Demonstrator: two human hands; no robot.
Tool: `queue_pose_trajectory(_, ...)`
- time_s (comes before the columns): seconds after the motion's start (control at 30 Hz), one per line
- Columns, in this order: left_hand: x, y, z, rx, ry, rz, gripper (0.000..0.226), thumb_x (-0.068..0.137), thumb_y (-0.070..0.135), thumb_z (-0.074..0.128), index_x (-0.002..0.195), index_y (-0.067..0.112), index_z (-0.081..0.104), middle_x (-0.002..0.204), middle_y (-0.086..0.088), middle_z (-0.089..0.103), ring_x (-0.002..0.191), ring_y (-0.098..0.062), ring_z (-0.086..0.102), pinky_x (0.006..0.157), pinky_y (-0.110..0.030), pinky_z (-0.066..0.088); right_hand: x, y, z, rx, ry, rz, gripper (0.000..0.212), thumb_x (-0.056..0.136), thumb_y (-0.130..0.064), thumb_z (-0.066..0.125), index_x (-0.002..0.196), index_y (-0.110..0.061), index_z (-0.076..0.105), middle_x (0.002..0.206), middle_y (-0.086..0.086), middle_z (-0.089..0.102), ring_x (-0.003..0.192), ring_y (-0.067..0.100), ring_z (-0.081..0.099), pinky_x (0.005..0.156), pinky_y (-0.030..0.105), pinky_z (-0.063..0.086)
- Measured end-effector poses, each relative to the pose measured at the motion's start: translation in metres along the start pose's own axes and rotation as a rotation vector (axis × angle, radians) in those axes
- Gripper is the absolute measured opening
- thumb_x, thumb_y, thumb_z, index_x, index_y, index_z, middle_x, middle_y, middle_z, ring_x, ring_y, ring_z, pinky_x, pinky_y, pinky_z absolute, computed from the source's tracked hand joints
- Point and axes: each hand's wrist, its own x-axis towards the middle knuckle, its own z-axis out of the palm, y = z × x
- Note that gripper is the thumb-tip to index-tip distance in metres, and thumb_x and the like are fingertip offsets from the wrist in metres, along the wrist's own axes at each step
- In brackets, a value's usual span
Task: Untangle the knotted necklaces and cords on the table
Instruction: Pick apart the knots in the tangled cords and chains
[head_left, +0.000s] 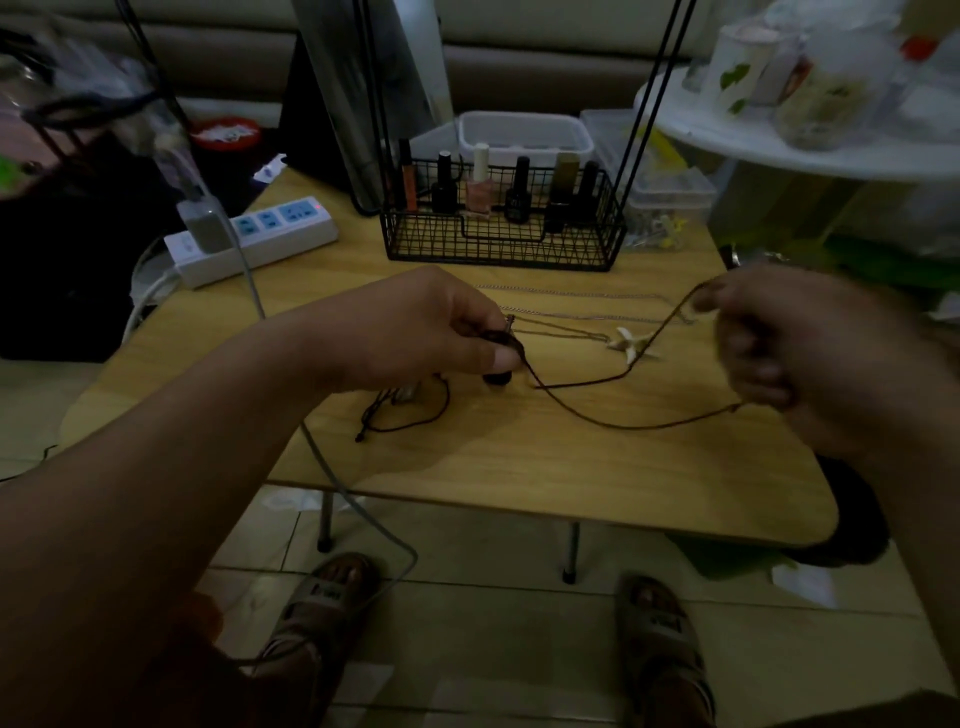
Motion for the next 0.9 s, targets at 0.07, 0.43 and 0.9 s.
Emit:
queue_pose_trajectory(0.07, -0.001, 0.003, 0.001, -0.018, -0.015, 0.015, 0.009, 0.096, 0.036, 0.071, 0.097, 0.035, 0.079, 0.097, 0.004, 0.079, 0.098, -0.040, 0.070, 0.086, -0.064, 0.058, -0.003, 0.006, 0.021, -0.386, -0.043, -0.043, 0.014, 0.103, -0.023, 0.056, 0.100, -0.022, 0.070, 0.080, -0.003, 0.059, 0.063, 0.010, 0.051, 0.055, 0.028, 0.036)
queue_pose_trajectory(0.43, 0.006, 0.006, 0.014, -0.080, -0.022, 0.092, 0.010, 0.094, 0.020, 0.075, 0.103, 0.024, 0.077, 0.099, 0.006, 0.078, 0.096, -0.010, 0.073, 0.089, -0.034, 0.060, 0.003, 0.021, 0.080, -0.526, -0.383, -0.269, 0.048, 0.086, -0.020, 0.076, 0.129, -0.034, 0.058, 0.127, -0.014, 0.061, 0.117, 0.009, 0.058, 0.092, 0.034, 0.051)
queue_pose_trajectory(0.9, 0.001, 0.004, 0.000, 0.043, -0.009, 0.016, 0.012, 0.089, 0.032, 0.079, 0.099, 0.032, 0.072, 0.096, 0.013, 0.078, 0.089, -0.012, 0.074, 0.080, -0.049, 0.061, 0.018, 0.011, 0.054, 0.055, -0.297, -0.094, 0.018, 0.102, -0.015, 0.055, 0.089, -0.010, 0.067, 0.059, -0.004, 0.034, 0.052, 0.011, 0.028, 0.046, 0.026, 0.023)
